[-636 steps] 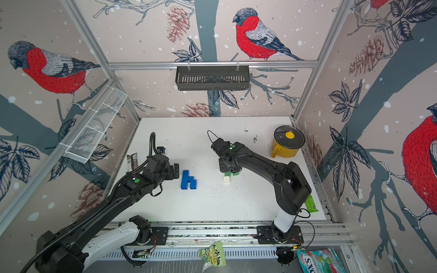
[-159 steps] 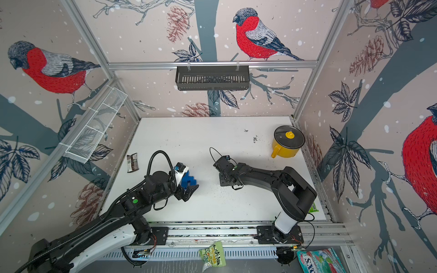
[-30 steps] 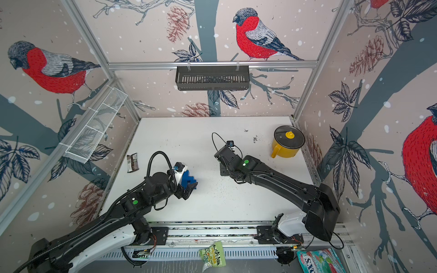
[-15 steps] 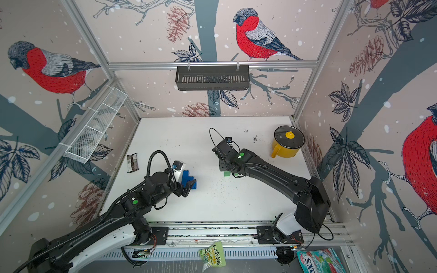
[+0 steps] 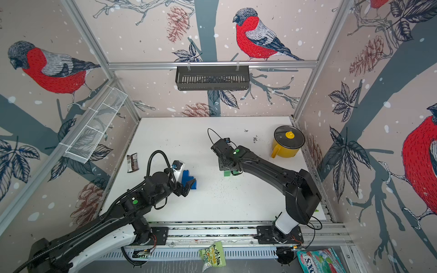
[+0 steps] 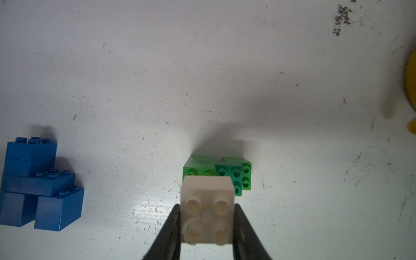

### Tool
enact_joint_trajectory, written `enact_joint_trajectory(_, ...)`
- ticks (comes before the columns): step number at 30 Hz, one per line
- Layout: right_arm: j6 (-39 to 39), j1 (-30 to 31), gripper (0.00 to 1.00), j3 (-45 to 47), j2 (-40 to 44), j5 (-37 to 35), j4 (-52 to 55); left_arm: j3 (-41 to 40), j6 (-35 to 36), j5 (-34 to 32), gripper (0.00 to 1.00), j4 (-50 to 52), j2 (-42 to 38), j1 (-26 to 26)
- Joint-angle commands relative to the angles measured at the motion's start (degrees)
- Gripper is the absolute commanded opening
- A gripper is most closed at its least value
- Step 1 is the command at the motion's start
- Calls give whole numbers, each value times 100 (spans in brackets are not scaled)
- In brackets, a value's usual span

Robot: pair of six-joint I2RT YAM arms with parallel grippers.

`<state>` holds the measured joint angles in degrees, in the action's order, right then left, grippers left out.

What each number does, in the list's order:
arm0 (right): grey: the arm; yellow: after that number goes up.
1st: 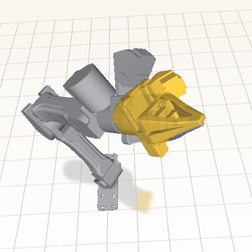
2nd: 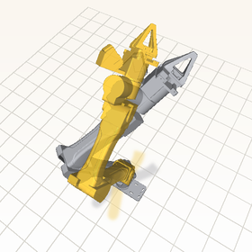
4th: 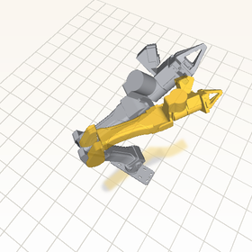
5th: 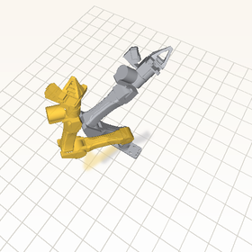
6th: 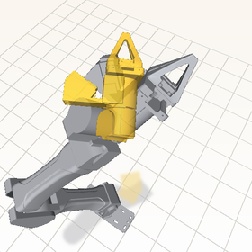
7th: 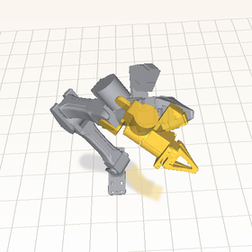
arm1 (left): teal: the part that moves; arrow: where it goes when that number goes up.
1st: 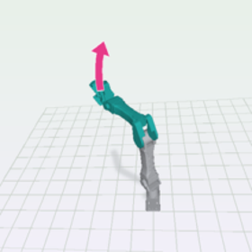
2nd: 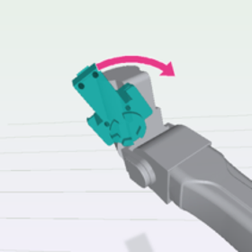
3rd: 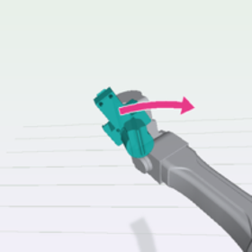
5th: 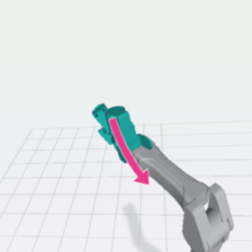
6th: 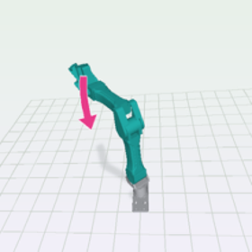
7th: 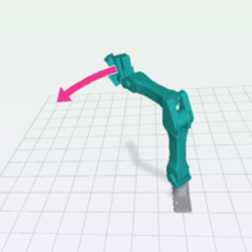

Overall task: Assemble the letter h with lego
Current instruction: Assemble the lego brick with the lego brick.

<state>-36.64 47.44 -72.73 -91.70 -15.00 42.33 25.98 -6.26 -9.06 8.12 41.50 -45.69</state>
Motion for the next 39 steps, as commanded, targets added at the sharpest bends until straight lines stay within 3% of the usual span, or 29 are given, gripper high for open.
enact_joint_trajectory(1, 148, -42, 0, 21, -87, 248, -47, 62, -36, -9, 98, -73, 7, -10)
enact_joint_trajectory(39, 114, -196, 0, 192, -370, 642, -209, 63, -64, 41, 98, -65, 61, -9)
